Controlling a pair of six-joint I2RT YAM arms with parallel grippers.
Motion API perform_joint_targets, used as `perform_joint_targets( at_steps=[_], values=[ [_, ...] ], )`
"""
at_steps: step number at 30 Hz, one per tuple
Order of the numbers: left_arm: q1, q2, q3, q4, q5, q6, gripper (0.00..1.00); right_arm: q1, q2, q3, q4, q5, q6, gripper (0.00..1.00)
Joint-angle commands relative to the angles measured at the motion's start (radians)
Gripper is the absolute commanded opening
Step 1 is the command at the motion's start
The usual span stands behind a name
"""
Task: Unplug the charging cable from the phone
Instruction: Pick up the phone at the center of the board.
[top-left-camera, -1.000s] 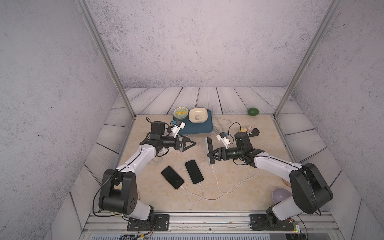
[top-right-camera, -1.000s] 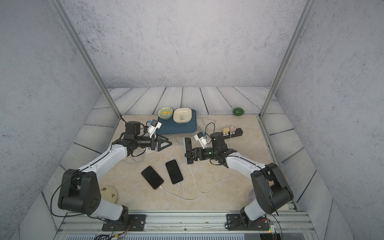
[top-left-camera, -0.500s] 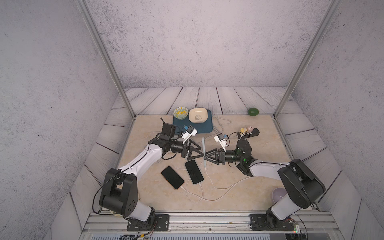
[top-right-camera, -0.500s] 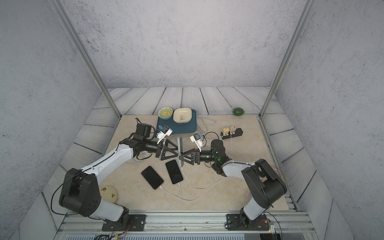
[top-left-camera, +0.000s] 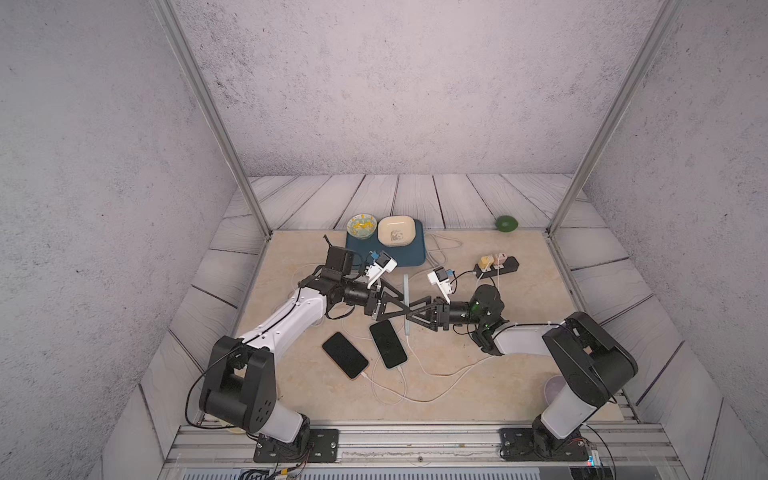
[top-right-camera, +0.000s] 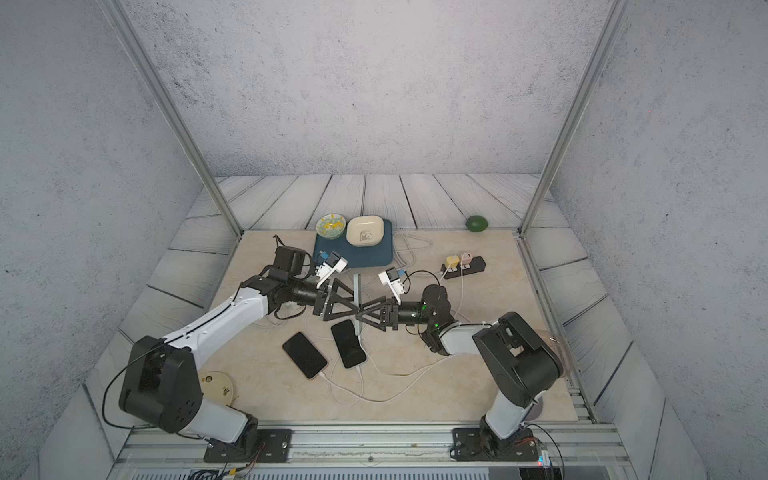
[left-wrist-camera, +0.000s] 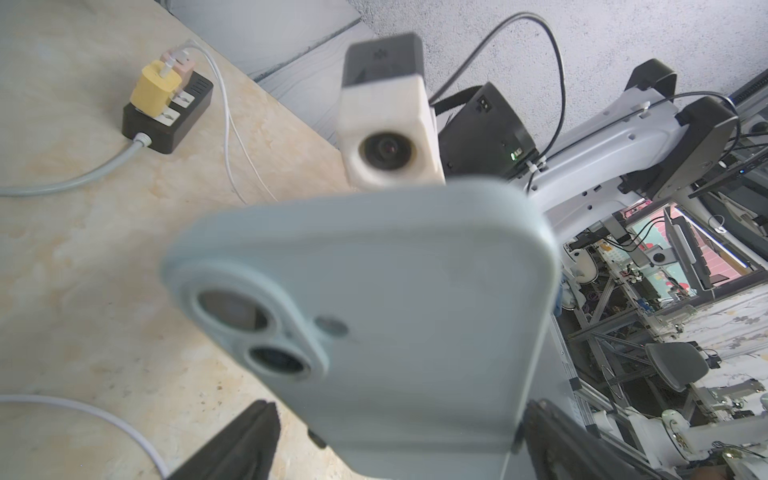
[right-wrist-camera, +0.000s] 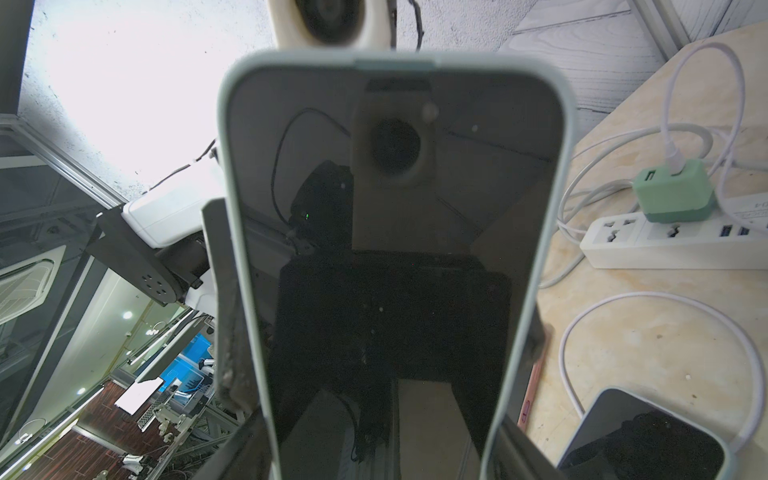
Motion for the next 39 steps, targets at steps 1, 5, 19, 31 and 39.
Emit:
perform_joint_targets(
  at_steps=[1, 5, 19, 31, 39],
  values=[
    [-0.004, 0.014, 0.038, 0.013, -0.003, -0.016, 0.98, 0.025, -0.062, 0.002, -0.059, -0.011, -0.101, 0.52],
    [-0.004, 0.015, 0.04, 0.01, 0.002, -0.015, 0.98, 0.041, -0.092, 0.006, -0.158, 0.005, -0.177, 0.52],
    [-0.004, 0.017, 0.05, -0.034, 0.049, 0.025, 0.68, 0.045, -0.084, -0.002, -0.106, 0.009, -0.148, 0.53],
    [0.0, 0.021, 0.068, -0.101, 0.062, 0.089, 0.12, 0.042, -0.173, -0.021, -0.382, 0.051, -0.32, 0.85],
    [0.015, 0.018, 0.078, -0.105, 0.062, 0.091, 0.0, 0.043, -0.299, -0.037, -0.769, 0.109, -0.556, 0.94]
  ],
)
